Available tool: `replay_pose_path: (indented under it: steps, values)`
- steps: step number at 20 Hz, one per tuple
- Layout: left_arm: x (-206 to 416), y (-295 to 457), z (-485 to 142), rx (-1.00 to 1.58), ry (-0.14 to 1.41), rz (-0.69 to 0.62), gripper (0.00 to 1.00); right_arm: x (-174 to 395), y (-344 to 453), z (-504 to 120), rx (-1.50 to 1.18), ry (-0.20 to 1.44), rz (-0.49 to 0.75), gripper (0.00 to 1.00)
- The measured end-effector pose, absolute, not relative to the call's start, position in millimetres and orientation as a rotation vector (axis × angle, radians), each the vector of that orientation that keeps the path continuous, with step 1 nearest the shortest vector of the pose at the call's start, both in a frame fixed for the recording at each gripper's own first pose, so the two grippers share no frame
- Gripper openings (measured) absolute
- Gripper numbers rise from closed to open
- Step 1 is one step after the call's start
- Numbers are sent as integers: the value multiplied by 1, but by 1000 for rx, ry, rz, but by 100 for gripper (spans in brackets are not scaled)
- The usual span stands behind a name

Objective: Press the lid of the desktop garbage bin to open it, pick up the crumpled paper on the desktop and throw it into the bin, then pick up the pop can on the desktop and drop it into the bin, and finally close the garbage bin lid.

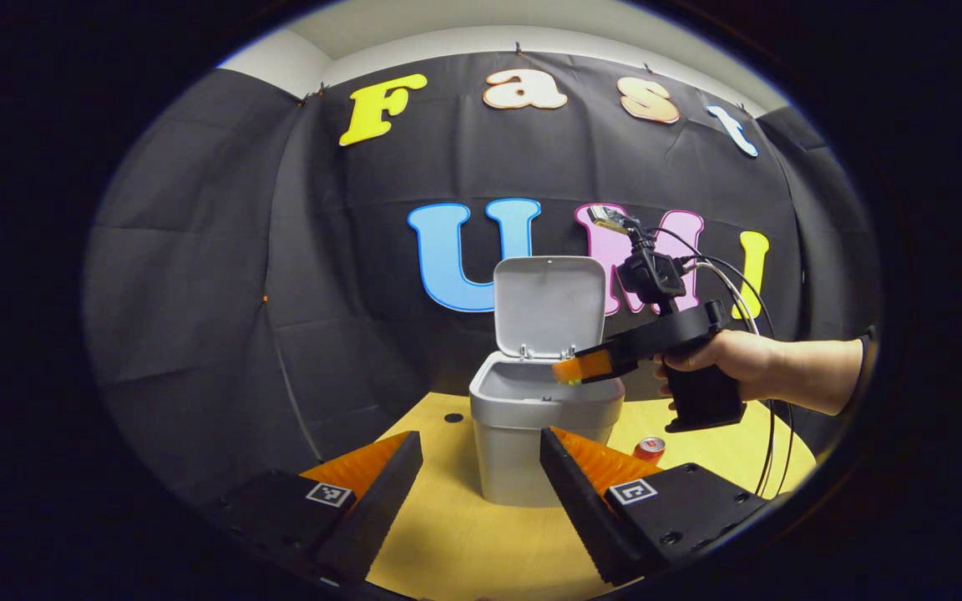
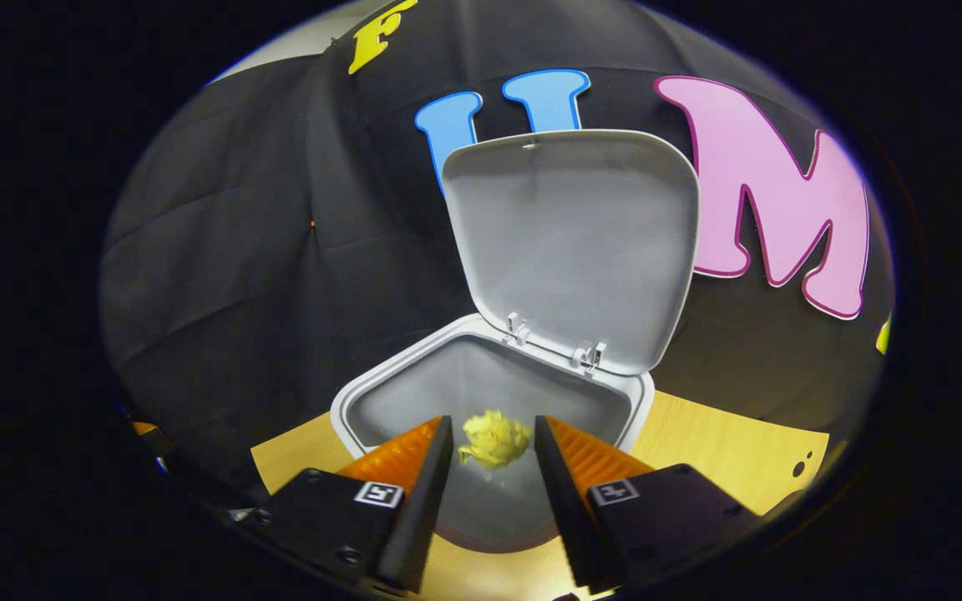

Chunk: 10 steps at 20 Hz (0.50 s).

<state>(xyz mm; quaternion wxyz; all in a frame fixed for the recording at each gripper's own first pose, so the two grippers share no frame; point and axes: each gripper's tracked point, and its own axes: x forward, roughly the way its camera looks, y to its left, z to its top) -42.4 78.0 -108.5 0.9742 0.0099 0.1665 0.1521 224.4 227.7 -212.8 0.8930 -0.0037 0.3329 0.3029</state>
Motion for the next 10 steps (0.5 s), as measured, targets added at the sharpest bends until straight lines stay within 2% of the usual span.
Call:
replay_pose_path:
  steps: [1, 2, 4, 7, 10]
  values:
    - [-44, 80, -112, 15, 342, 309, 96, 226, 226, -213, -13, 683, 622, 75]
    - [-45, 80, -115, 11, 349, 308, 96, 227, 224, -213, -18, 676, 612, 88]
    - [-45, 77, -121, 3, 357, 295, 96, 231, 213, -207, -24, 653, 587, 96]
    - [-39, 63, -135, -4, 367, 250, 96, 241, 179, -189, -47, 582, 513, 98]
    - [-26, 28, -156, -29, 364, 140, 96, 247, 131, -163, -62, 504, 427, 98]
